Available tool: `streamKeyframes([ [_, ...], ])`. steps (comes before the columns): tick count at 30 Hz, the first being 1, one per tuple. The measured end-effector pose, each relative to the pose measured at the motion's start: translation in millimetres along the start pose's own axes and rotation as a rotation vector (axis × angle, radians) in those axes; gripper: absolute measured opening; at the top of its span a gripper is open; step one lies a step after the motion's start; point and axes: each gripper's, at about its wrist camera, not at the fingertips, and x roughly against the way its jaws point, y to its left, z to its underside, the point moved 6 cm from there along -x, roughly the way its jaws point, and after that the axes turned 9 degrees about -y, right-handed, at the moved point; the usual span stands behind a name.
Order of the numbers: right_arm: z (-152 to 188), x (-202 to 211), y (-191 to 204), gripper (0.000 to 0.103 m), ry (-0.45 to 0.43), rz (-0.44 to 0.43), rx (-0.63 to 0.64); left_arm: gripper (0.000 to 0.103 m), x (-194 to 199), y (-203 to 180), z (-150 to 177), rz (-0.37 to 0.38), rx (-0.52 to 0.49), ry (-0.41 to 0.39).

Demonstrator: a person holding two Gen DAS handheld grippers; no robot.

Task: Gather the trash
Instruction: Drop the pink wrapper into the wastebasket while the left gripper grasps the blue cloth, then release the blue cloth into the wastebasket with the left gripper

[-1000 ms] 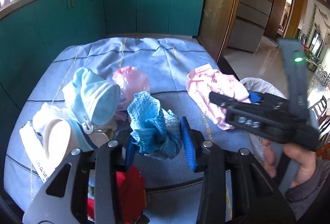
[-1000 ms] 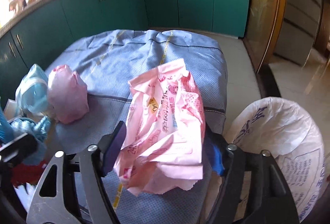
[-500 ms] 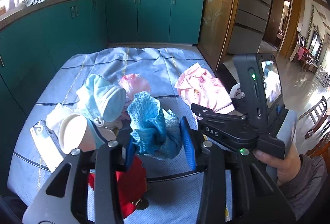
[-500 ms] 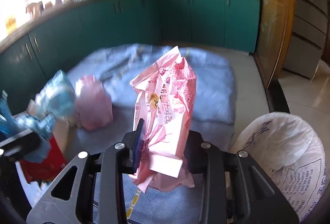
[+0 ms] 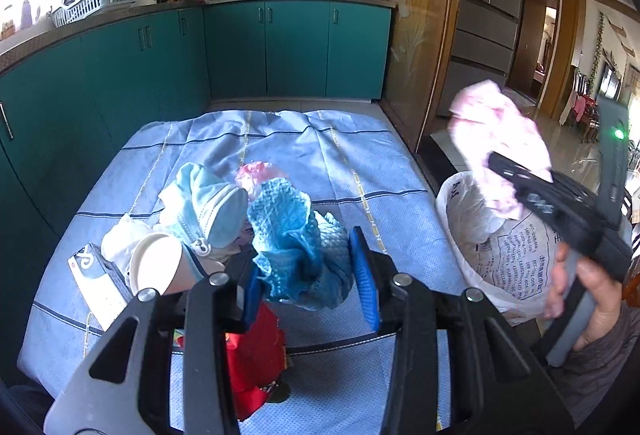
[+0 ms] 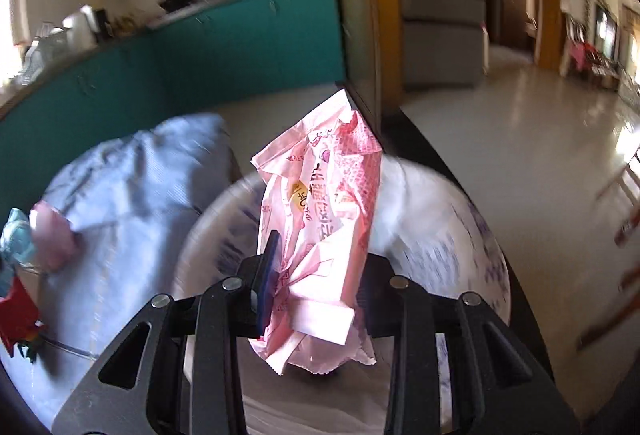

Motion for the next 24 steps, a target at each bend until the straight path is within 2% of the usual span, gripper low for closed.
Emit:
streamKeyframes([
  [3,4.8,-9.5,-5.1,0.043,0.044,0.043,-0.003,0.040,-0.5,-6.0,0.7,0.019,-0.007,0.003],
  [5,5.6,-11.7,-10.1,0.055,0.041,0.073,-0.023,0.040,-2.6,-11.1,0.0,0.038,-0.010,0.004],
  [6,5.3,-10.9,-11.5,0.070,0.032,0.094,-0.041,0.040,-4.3,-14.2,0.2,0.049,-0.012,0.005],
  [7,2.8,-9.0,-16.4,0.077,0.017,0.115,-0.063,0.040,-5.9,-18.6,-0.2,0.060,-0.015,0.007],
  [10,-4.9,2.2,-29.3,0.078,-0.062,0.168,-0.151,0.040,-11.2,-38.2,-0.2,0.107,-0.029,0.019],
  [11,-10.4,12.6,-45.0,0.078,-0.127,0.223,-0.219,0.040,-13.5,-47.9,-0.6,0.133,-0.037,0.024],
  [14,-16.5,38.3,-81.9,0.082,-0.225,0.317,-0.338,0.040,-20.5,-76.0,-1.5,0.198,-0.070,0.037],
  [19,-16.5,63.5,-111.0,0.083,-0.296,0.380,-0.466,0.040,-34.1,-127.7,-2.9,0.319,-0.121,0.050],
  [24,-18.3,79.7,-124.6,0.083,-0.332,0.389,-0.488,0.041,-46.4,-171.9,-4.5,0.443,-0.149,0.057],
])
